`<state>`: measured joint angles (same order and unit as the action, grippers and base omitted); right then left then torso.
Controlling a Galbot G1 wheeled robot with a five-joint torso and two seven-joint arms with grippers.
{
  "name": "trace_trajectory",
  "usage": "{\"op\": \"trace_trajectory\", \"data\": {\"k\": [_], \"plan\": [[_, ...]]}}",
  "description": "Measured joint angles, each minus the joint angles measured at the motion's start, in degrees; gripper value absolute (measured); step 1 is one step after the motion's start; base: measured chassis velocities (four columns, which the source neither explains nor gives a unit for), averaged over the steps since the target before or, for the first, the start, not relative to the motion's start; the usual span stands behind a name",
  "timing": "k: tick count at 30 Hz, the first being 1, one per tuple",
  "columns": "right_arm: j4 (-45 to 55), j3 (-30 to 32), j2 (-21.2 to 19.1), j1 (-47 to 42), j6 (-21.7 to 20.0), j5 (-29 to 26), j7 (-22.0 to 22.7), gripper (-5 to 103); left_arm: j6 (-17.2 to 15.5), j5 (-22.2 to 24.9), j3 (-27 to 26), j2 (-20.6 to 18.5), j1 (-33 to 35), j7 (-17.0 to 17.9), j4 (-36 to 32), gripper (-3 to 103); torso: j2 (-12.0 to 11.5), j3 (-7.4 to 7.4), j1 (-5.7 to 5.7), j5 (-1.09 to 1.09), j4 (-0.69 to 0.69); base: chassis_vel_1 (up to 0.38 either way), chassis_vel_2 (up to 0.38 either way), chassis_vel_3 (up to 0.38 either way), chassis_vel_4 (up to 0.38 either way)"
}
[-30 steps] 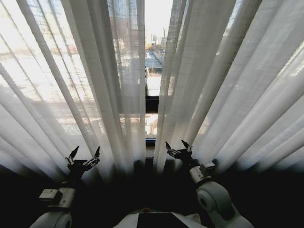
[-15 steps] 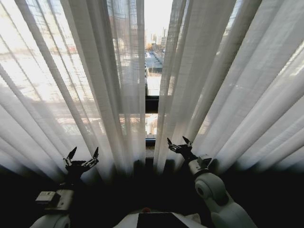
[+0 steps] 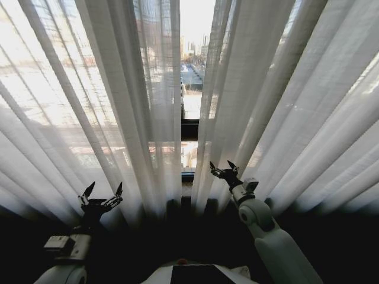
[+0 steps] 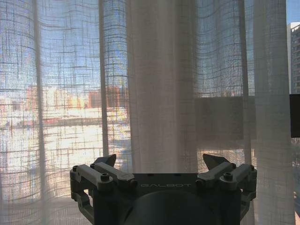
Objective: Open the curtains by pulling them apart, changing their state from closed to fully open.
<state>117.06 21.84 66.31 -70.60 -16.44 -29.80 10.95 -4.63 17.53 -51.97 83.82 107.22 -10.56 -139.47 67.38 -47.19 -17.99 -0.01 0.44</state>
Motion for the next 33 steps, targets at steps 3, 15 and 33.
{"op": "trace_trajectory", "data": {"k": [3,15,33], "plan": [[-0.3,-0.5,0.6,0.7,0.0,0.0,-0.1,100,-0.2,0.0,0.0,-0.3,-0.1,0.0,0.0,100,0.0,0.00,0.00,0.00,-0.01,0.000,0.000,0.000,0.000],[-0.6,-1.4,0.4,1.4,0.1,0.3,-0.7,82,0.8,0.2,-0.2,0.2,0.5,0.0,0.8,100,0.0,0.00,-0.01,0.00,0.00,0.000,0.000,0.000,0.000],[2.2,0.0,0.5,-1.2,1.7,0.2,0.8,10,0.8,-0.1,0.4,0.1,0.6,0.0,0.2,100,0.0,0.01,0.00,0.00,0.00,0.000,0.000,0.000,0.000]]}}
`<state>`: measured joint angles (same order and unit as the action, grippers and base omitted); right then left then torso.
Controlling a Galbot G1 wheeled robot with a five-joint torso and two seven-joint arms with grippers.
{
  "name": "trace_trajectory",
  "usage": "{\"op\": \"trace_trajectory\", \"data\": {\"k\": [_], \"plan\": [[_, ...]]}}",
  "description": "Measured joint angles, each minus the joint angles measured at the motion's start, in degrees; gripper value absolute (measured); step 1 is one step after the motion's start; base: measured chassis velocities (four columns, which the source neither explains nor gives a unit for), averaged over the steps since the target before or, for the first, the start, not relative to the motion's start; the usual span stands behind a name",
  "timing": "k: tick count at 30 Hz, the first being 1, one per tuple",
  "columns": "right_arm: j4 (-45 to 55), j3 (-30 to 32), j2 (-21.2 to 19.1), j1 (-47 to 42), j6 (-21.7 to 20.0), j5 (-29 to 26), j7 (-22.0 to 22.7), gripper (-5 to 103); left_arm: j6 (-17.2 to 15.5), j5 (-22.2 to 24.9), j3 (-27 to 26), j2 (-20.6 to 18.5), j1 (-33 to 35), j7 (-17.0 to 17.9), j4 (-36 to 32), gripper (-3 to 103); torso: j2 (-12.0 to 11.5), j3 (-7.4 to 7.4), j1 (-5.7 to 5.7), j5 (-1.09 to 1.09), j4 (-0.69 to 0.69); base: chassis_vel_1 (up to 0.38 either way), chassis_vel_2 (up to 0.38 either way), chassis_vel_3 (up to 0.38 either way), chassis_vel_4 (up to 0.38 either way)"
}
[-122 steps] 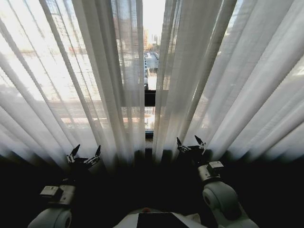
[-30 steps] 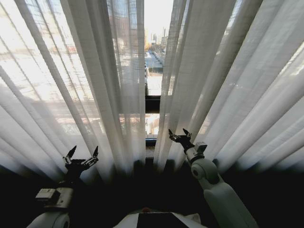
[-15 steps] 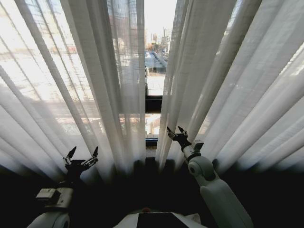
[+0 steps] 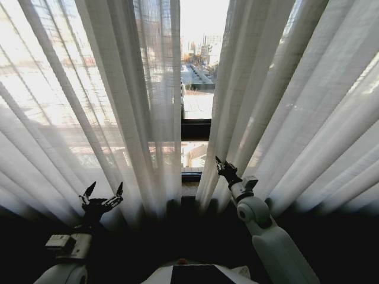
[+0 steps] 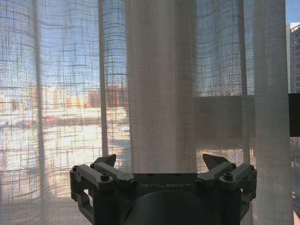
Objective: Open the curtains by pulling them apart, changing their state from closed to fully open.
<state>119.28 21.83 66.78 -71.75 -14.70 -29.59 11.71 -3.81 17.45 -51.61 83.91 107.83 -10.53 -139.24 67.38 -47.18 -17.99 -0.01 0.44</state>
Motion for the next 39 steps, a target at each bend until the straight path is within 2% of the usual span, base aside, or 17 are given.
{"op": "trace_trajectory", "data": {"k": [1,3,8,29,39], "plan": [[0.2,0.0,0.0,-0.1,0.0,0.0,0.0,5,0.0,0.0,0.1,0.1,0.0,0.0,0.0,100,0.0,0.00,0.00,0.00,0.00,0.000,0.000,0.000,0.000],[0.3,0.0,-0.1,-0.1,0.0,0.0,0.1,2,0.1,0.0,0.1,0.1,0.0,0.0,0.0,100,0.0,0.00,0.00,0.00,0.00,0.000,0.000,0.000,0.000],[0.4,0.0,-0.2,0.0,0.1,0.0,0.1,0,0.2,0.0,-0.1,0.1,0.1,0.0,-0.2,100,0.0,0.00,0.00,0.00,0.00,0.000,0.000,0.000,0.000],[1.5,0.1,-0.2,-0.6,-1.0,0.0,-0.4,0,0.3,-0.4,0.2,0.5,0.9,-0.1,-0.9,100,0.0,0.00,0.01,0.01,-0.01,-0.005,-0.002,0.006,0.006],[1.9,0.6,0.0,-1.0,-1.0,0.0,-0.4,0,0.3,-0.7,0.4,0.4,1.3,-0.2,-1.4,100,0.0,0.00,0.00,0.00,0.00,-0.173,-0.147,0.157,0.153]]}}
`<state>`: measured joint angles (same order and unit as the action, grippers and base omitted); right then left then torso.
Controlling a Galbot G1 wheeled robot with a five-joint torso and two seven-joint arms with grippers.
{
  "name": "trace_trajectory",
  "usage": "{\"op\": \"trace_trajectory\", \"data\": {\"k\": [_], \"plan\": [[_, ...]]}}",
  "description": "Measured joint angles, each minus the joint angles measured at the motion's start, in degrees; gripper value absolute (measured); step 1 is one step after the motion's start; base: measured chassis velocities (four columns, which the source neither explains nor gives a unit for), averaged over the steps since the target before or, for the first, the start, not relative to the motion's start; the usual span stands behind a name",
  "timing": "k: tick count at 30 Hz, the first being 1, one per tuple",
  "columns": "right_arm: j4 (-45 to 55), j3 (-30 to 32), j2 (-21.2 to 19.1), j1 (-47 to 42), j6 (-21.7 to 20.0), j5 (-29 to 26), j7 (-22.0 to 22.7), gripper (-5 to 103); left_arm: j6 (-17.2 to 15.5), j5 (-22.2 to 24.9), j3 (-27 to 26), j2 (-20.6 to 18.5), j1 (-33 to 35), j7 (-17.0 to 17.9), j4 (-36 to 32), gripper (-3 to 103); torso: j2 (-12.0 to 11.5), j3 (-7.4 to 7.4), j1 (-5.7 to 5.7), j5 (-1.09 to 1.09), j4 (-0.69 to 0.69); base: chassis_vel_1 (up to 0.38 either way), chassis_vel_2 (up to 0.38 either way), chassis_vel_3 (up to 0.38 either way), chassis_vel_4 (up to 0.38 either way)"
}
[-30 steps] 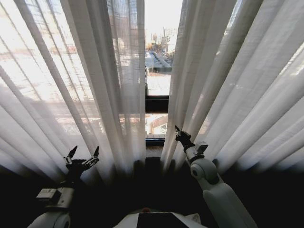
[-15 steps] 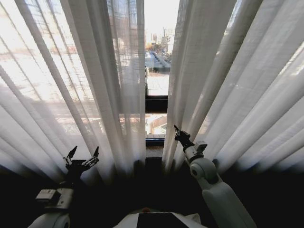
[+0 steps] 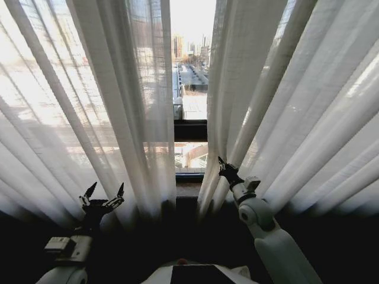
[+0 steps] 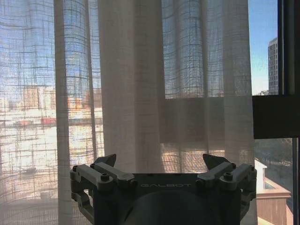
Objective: Open the curtains by pulling them apart, changing their state from closed to fully open.
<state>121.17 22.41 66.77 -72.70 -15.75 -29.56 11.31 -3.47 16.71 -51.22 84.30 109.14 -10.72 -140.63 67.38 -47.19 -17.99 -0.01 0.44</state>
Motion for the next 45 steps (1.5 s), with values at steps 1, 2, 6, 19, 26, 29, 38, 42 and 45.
{"op": "trace_trajectory", "data": {"k": [1,2,6,19,26,29,38,42,45], "plan": [[0.1,0.0,0.1,0.0,0.0,0.0,0.0,0,0.0,-0.1,0.1,0.0,-0.1,0.0,0.0,100,0.0,0.00,0.00,0.00,0.00,-0.244,-0.190,0.256,0.250],[0.2,0.0,0.2,-0.2,0.0,0.0,0.0,0,0.0,-0.3,0.3,0.0,-0.1,0.0,0.0,100,0.0,0.00,0.00,-0.02,0.00,-0.259,-0.254,0.257,0.259],[0.4,0.0,0.2,-0.5,0.0,0.1,0.0,0,0.0,-0.4,0.5,0.1,-0.2,-0.1,0.0,100,0.0,0.00,0.00,-0.01,0.00,-0.275,-0.294,0.273,0.283],[1.1,0.7,0.2,-1.3,0.0,0.3,0.1,0,0.9,-0.3,0.5,0.0,-0.1,-0.1,0.6,100,0.0,0.01,0.02,-0.03,0.03,-0.333,-0.347,0.337,0.352],[0.9,0.7,0.4,-1.3,0.0,0.4,0.1,0,1.1,-0.1,0.4,-0.2,-0.1,-0.1,1.0,100,0.0,0.00,0.01,0.00,-0.01,-0.351,-0.349,0.365,0.356],[0.7,0.7,0.4,-1.3,0.0,0.4,0.1,0,1.4,0.0,0.4,-0.2,0.0,-0.1,1.1,100,0.0,0.00,0.00,-0.02,0.01,-0.341,-0.328,0.337,0.354],[0.4,0.7,0.4,-1.1,0.1,0.4,0.1,0,1.9,0.0,0.5,-0.1,0.0,-0.1,1.7,100,0.0,0.01,0.01,0.00,-0.01,-0.358,-0.352,0.354,0.355],[0.2,0.7,0.4,-1.0,0.1,0.4,0.1,0,2.0,0.0,0.5,-0.1,-0.2,-0.1,1.8,100,0.0,0.00,0.01,-0.01,0.00,-0.332,-0.356,0.311,0.352],[-0.1,0.7,0.5,-0.9,0.2,0.4,0.1,0,2.0,0.0,0.5,-0.1,-0.2,-0.1,1.9,100,0.0,0.00,0.01,0.00,0.00,-0.384,-0.354,0.360,0.362]]}}
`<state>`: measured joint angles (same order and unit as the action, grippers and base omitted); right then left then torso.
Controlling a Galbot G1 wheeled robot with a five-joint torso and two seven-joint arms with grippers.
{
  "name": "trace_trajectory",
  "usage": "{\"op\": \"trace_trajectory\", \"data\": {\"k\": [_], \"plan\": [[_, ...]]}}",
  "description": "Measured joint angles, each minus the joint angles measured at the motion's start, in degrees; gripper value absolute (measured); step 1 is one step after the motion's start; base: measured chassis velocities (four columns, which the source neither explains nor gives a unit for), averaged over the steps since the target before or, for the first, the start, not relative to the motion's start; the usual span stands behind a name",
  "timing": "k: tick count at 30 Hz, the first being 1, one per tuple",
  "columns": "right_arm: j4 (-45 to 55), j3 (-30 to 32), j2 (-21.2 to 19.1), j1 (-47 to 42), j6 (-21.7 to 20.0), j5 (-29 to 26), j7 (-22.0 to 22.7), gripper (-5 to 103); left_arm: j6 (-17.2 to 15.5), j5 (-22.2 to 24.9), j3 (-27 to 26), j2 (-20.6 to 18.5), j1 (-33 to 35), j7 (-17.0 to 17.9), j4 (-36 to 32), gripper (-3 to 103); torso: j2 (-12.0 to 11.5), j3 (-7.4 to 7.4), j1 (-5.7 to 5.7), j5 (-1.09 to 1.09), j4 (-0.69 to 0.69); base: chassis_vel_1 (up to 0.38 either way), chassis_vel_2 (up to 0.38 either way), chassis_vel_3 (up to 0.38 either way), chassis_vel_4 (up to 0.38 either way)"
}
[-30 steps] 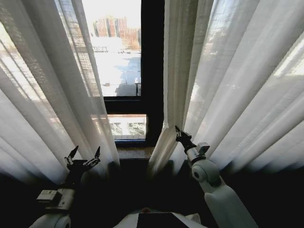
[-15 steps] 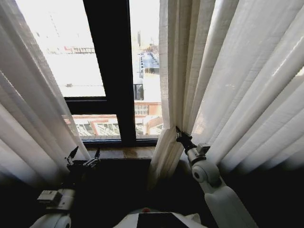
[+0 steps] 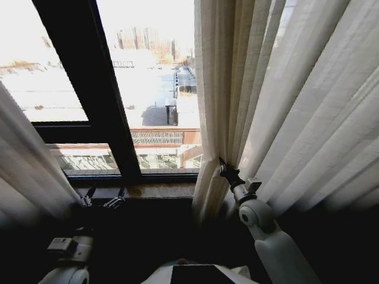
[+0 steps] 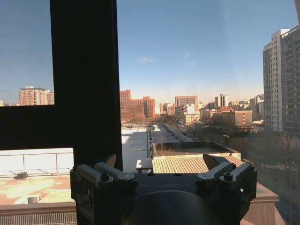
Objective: Open the curtains by pulling them apart, changing their state from closed to fully open.
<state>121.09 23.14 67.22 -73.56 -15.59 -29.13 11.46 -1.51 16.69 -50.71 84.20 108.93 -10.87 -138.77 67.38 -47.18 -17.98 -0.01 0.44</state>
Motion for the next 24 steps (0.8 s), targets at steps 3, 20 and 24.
{"op": "trace_trajectory", "data": {"k": [3,20,24], "plan": [[-0.2,0.0,0.0,0.1,0.0,0.0,0.0,0,0.0,0.0,0.0,0.0,-0.1,0.0,0.1,100,0.0,0.00,0.00,0.01,0.00,-0.391,-0.334,0.359,0.365],[0.1,0.4,0.0,-0.4,0.1,0.1,0.0,0,0.0,-0.1,0.1,0.1,-0.1,0.0,0.3,100,0.0,0.00,0.00,-0.01,0.00,-0.351,-0.346,0.360,0.355],[0.4,0.8,0.0,-0.7,0.1,0.1,0.0,0,0.0,-0.1,0.1,0.1,-0.1,-0.1,0.3,100,0.0,0.00,0.00,0.00,0.00,-0.348,-0.363,0.353,0.371]]}}
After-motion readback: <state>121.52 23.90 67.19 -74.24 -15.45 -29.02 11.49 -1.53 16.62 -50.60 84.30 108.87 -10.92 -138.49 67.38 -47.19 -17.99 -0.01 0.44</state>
